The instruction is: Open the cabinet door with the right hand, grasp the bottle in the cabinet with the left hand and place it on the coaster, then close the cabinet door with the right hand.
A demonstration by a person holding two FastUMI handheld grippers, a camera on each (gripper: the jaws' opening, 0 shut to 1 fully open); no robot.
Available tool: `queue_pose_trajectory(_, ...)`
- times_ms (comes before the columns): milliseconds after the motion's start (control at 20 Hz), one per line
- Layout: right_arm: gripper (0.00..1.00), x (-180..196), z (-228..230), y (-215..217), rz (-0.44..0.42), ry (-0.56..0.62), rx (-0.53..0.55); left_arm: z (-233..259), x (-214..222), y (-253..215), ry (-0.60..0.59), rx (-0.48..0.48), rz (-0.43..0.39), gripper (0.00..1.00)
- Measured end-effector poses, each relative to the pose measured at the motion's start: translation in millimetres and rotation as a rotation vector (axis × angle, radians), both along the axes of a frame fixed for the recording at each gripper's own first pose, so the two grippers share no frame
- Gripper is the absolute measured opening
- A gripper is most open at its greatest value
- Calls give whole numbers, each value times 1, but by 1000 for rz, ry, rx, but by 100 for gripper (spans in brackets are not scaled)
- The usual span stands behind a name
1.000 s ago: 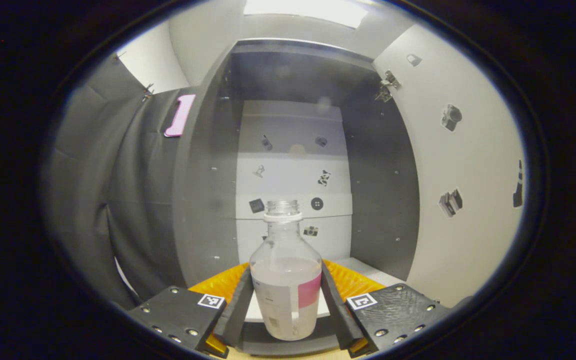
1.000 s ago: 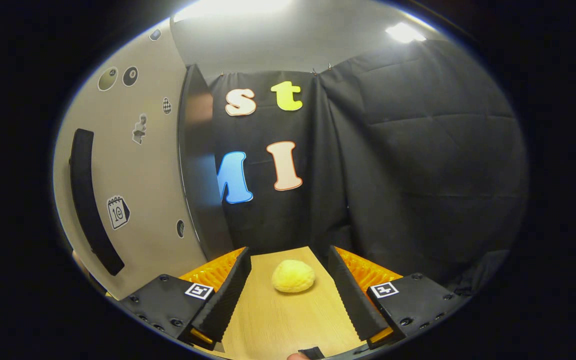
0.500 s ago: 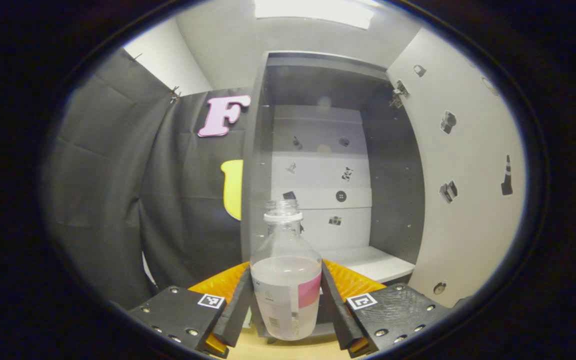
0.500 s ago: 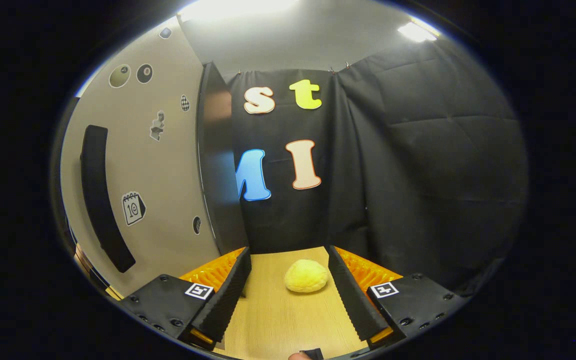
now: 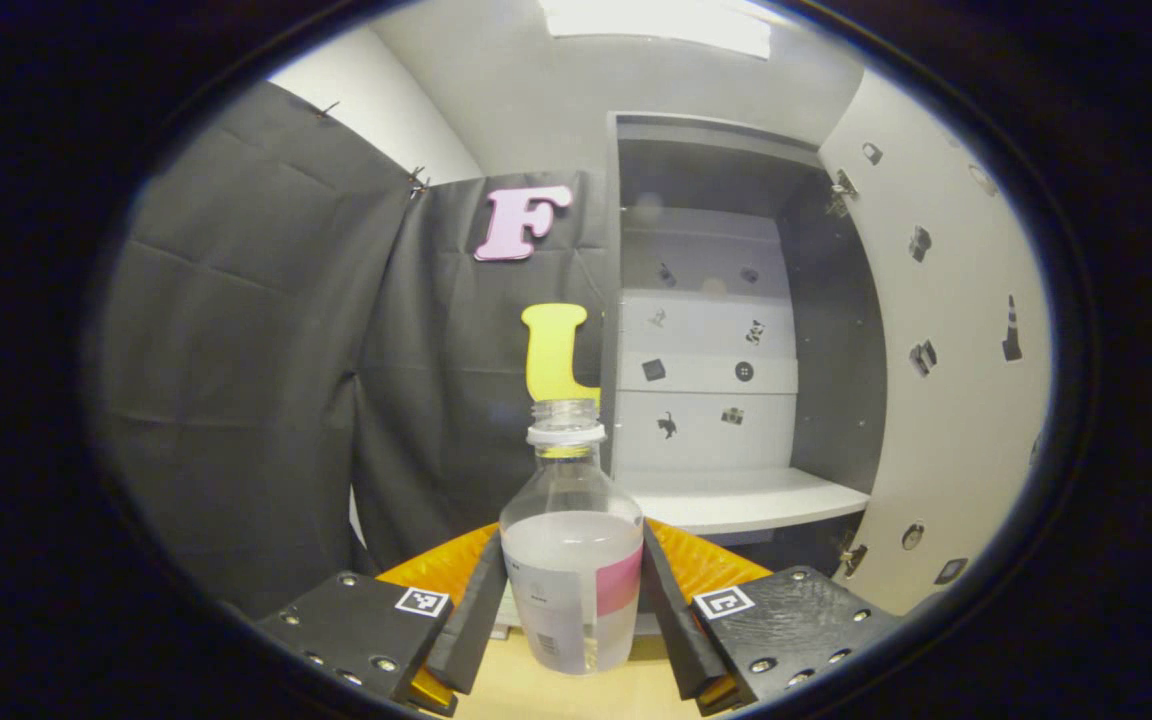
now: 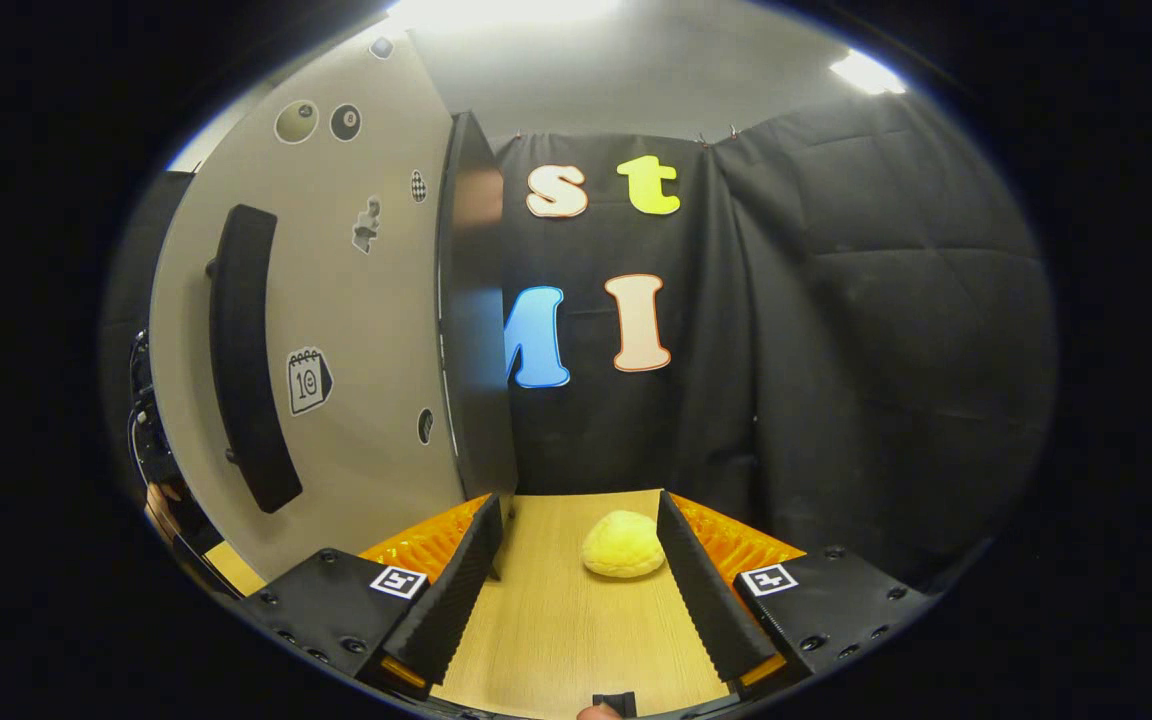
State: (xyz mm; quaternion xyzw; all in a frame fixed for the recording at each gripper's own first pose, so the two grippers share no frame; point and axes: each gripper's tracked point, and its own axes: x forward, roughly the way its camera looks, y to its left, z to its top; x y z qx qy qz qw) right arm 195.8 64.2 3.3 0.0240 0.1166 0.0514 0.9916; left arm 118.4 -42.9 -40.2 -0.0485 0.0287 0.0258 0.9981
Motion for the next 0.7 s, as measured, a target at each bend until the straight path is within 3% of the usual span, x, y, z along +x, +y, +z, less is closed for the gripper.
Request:
queue_pose_trajectory(100, 98, -2, -1, 1, 8, 0, 0, -17, -12, 10, 21, 3, 19, 70)
queue_pose_trajectory(300, 98, -9, -11, 2, 13, 8, -10, -44, -37, 25, 51, -18, 44, 73)
queue_pose_trajectory(700, 98, -26, -27, -14, -40, 43, -46, -114, -54, 34, 102, -41, 79, 71)
